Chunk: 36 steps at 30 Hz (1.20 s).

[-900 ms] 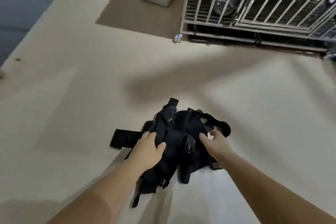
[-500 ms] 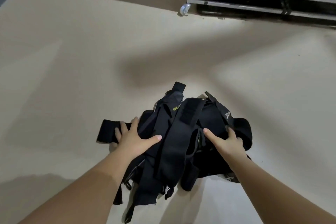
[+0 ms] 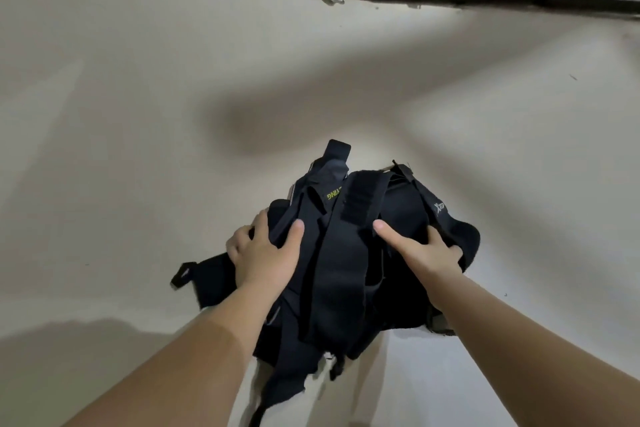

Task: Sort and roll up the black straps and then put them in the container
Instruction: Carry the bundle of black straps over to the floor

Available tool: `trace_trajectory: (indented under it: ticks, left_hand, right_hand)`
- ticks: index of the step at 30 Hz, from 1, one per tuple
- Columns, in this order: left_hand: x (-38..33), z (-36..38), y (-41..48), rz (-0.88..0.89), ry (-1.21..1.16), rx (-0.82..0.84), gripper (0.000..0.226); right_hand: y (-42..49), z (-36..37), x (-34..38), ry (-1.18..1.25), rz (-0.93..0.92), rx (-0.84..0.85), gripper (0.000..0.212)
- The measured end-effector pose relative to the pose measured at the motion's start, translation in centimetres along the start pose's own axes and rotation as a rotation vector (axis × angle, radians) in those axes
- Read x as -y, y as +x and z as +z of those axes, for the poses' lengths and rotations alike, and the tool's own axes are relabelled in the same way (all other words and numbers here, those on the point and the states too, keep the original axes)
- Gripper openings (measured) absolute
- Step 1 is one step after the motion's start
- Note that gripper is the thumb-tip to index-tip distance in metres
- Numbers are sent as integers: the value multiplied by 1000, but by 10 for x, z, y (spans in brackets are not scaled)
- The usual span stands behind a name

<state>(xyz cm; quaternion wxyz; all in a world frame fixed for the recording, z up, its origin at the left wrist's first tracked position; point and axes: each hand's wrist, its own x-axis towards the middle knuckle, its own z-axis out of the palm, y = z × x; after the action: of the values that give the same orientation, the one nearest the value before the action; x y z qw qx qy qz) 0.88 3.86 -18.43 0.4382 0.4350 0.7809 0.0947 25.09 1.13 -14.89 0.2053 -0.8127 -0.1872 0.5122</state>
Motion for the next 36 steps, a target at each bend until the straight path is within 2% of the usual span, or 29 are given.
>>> trace_trajectory:
  ticks: [5, 8, 10, 13, 17, 19, 21, 26, 30, 33, 36]
  left_hand:
    - [-35, 8, -26, 41, -442, 244, 84]
    - [-48, 18, -49, -114, -540, 486, 111]
    - [-49, 27, -59, -178, -570, 575, 109]
    - [-48, 36, -66, -178, -642, 566, 101]
    - [-68, 26, -71, -85, -694, 532, 82]
    - [-89, 10, -75, -28, -729, 516, 72]
    - [-112, -16, -88, 39, -755, 503, 70]
    - [-170, -108, -160, 235, -829, 464, 51]
    - [-230, -198, -246, 308, -872, 461, 50]
    - [-288, -269, -316, 339, -898, 464, 51]
    - [-342, -343, -386, 356, -913, 461, 50]
  right_hand:
    - [-4, 17, 11, 169, -7, 133, 139]
    - [-8, 12, 11, 223, 17, 244, 118]
    - [-13, 0, 9, 283, 22, 387, 97]
    - [-20, -11, 4, 354, 44, 489, 73]
    - [-32, -17, 16, 436, -18, 500, 64]
    - [-45, -26, 39, 453, -81, 493, 55]
    - [-68, -38, 70, 462, -118, 507, 55]
    - [-167, -70, 139, 476, -163, 588, 51]
    - [-274, -112, 205, 519, -294, 565, 36]
    - [-361, -154, 270, 499, -417, 532, 46]
    - [-452, -194, 333, 479, -459, 542, 46]
